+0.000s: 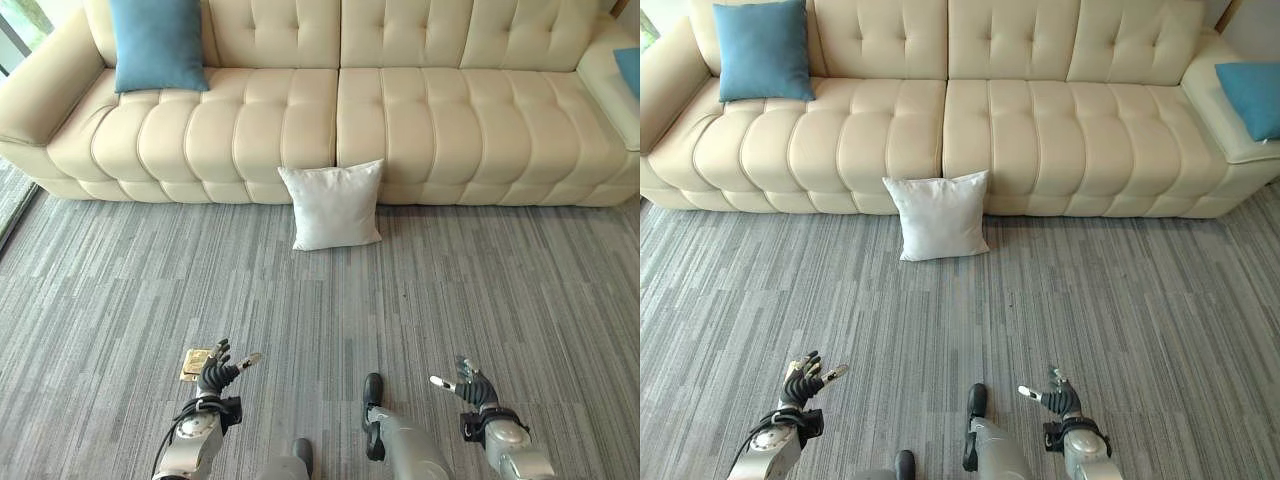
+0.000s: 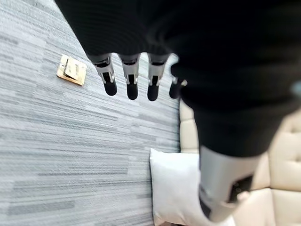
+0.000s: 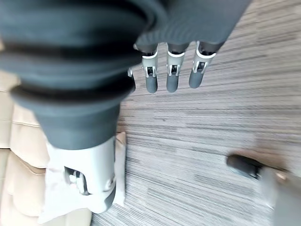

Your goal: Pick up all the scattered cushions and arrange them neatly on the sofa.

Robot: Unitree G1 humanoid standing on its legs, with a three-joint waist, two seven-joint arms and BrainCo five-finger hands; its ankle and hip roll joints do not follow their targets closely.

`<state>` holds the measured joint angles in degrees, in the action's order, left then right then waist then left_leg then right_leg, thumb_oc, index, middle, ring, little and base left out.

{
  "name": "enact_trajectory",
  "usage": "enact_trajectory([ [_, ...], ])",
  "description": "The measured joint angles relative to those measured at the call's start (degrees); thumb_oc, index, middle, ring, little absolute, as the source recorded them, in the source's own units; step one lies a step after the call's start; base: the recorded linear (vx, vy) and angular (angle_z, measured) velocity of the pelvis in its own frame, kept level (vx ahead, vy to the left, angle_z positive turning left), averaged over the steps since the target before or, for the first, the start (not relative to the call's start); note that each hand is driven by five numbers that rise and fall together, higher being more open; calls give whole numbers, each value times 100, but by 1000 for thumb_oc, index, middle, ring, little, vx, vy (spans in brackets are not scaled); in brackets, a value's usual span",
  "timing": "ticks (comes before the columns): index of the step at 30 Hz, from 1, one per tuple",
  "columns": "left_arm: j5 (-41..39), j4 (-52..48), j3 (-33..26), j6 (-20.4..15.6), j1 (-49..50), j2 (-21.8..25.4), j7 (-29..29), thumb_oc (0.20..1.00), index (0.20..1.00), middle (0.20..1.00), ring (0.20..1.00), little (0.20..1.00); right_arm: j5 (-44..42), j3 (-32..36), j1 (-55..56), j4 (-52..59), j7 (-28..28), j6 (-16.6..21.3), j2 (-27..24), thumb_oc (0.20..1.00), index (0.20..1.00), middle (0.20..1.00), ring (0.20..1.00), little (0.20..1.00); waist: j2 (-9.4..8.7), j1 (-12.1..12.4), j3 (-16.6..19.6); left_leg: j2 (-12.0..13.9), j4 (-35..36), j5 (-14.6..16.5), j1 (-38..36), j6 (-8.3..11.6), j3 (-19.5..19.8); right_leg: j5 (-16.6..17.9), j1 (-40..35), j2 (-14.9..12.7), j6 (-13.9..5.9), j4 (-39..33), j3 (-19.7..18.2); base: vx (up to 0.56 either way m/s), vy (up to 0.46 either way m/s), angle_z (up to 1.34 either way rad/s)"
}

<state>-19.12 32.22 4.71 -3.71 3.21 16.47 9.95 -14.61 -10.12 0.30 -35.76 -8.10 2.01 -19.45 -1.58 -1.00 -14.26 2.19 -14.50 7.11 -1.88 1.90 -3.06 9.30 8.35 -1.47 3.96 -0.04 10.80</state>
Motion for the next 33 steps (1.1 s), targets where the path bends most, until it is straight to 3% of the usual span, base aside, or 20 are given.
enact_trajectory([
  [1,-1,2,17,-27,-12,-42,-10,1000,1000,1000,1000,1000,-1,6,-58,22,1,22,-42,1000,1000,1000,1000,1000,-5,2,-2,17,-165,73,106,120,61,34,-241,16,76,-234,14,239,-7,0],
  [4,-1,-5,26,-52,-48,-68,-19,1000,1000,1000,1000,1000,-3,5,-87,17,-1,28,-92,1000,1000,1000,1000,1000,12,4,-1,26,263,35,280,177,101,-117,-483,41,73,-427,43,192,9,6],
  [7,-1,4,28,-48,-100,-79,-25,1000,1000,1000,1000,1000,-3,-4,-72,9,-1,17,-89,1000,1000,1000,1000,1000,26,33,-39,50,819,-255,630,283,98,-177,-628,53,67,-468,112,238,54,5],
  [9,0,33,29,-45,-104,-98,-36,1000,1000,1000,1000,1000,-3,-27,-40,-14,-10,7,-78,1000,1000,1000,1000,1000,51,84,-90,191,1210,-661,921,344,95,-352,-867,93,-1,-472,113,347,98,-1],
  [11,1,75,30,-32,-111,-118,-37,1000,1000,1000,1000,1000,-2,-53,-22,-110,-46,10,-75,1000,1000,1000,1000,1000,138,147,-126,347,1412,-973,1190,406,62,-595,-1060,158,69,-508,218,383,143,1],
  [15,0,214,28,-17,-108,-123,-12,1000,1000,1000,1000,1000,2,-30,63,-234,-61,-9,-75,1000,1000,1000,1000,1000,206,315,-140,402,1656,-1203,1534,416,51,-827,-1250,167,-26,-503,168,349,210,-8],
  [17,1,214,14,40,68,-137,10,1000,1000,1000,1000,1000,9,-13,137,-198,-44,-28,-93,1000,1000,1000,1000,1000,362,345,-54,415,1715,-1291,1361,308,-30,-939,-1427,143,-294,-435,14,352,244,-26],
  [18,1,206,25,40,141,-157,10,1000,1000,1000,1000,1000,13,-5,181,-195,-41,-14,-117,1000,1000,1000,1000,1000,426,351,-9,439,1751,-1572,1288,201,-79,-981,-1473,131,-375,-410,-38,340,249,-39],
  [19,0,232,7,59,229,-168,8,1000,1000,1000,1000,1000,84,-12,226,-217,-35,-27,-94,1000,1000,1000,1000,1000,366,383,6,223,1685,-1839,1163,-129,-138,-1197,-1528,-120,-582,-180,-152,207,171,-23],
  [21,2,134,7,57,188,-105,2,1000,1000,1000,1000,1000,122,-28,271,-191,19,-24,-58,1000,1000,1000,1000,1000,235,376,61,-106,1649,-1712,1168,-348,-210,-1420,-1280,-449,-711,343,-304,244,259,7],
  [22,1,168,0,61,66,-41,-3,1000,1000,1000,1000,1000,127,-33,233,-231,31,-37,-46,1000,1000,1000,1000,1000,135,402,40,-266,1618,-1551,1147,-485,-237,-1636,-1028,-639,-943,939,-440,246,257,6],
  [23,1,189,-36,66,24,3,5,1000,1000,1000,1000,1000,129,-33,146,-211,37,-107,-30,1000,1000,1000,1000,1000,152,428,40,-288,1623,-1585,1104,-560,-338,-1902,-529,-791,-1001,1938,-526,219,178,-11],
  [26,3,170,-30,62,12,224,14,1000,1000,1000,1000,1000,129,-53,143,-169,79,-109,67,1000,1000,1000,1000,1000,105,424,20,-362,1677,-1297,660,-813,-363,-2048,47,-858,-1067,3203,-659,286,107,-10],
  [28,2,157,-41,58,75,302,29,1000,1000,1000,1000,1000,127,-48,92,-202,76,-109,93,1000,1000,1000,1000,1000,106,417,20,-349,1787,-1283,410,-806,-426,-2128,265,-857,-1029,3105,-514,234,-9,-10],
  [30,1,139,-51,48,-2,321,58,1000,1000,1000,1000,1000,120,-57,7,-204,83,-107,135,1000,1000,1000,1000,1000,53,295,-47,-318,1779,-1062,347,-895,-377,-2043,748,-723,-1083,2302,-365,370,-82,-8],
  [31,3,190,-68,64,2,338,72,1000,1000,1000,1000,1000,116,-54,-21,-203,71,-122,161,1000,1000,1000,1000,1000,56,260,-84,-301,1771,-1146,322,-777,-401,-1870,818,-700,-1022,2008,-353,357,-121,1],
  [33,-3,179,-77,58,-49,312,75,1000,1000,1000,1000,1000,98,-33,50,-249,71,-130,221,1000,1000,1000,1000,1000,-69,119,-106,-349,1824,-987,210,-760,-373,-1338,1027,-681,-1180,1046,-177,310,-126,17],
])
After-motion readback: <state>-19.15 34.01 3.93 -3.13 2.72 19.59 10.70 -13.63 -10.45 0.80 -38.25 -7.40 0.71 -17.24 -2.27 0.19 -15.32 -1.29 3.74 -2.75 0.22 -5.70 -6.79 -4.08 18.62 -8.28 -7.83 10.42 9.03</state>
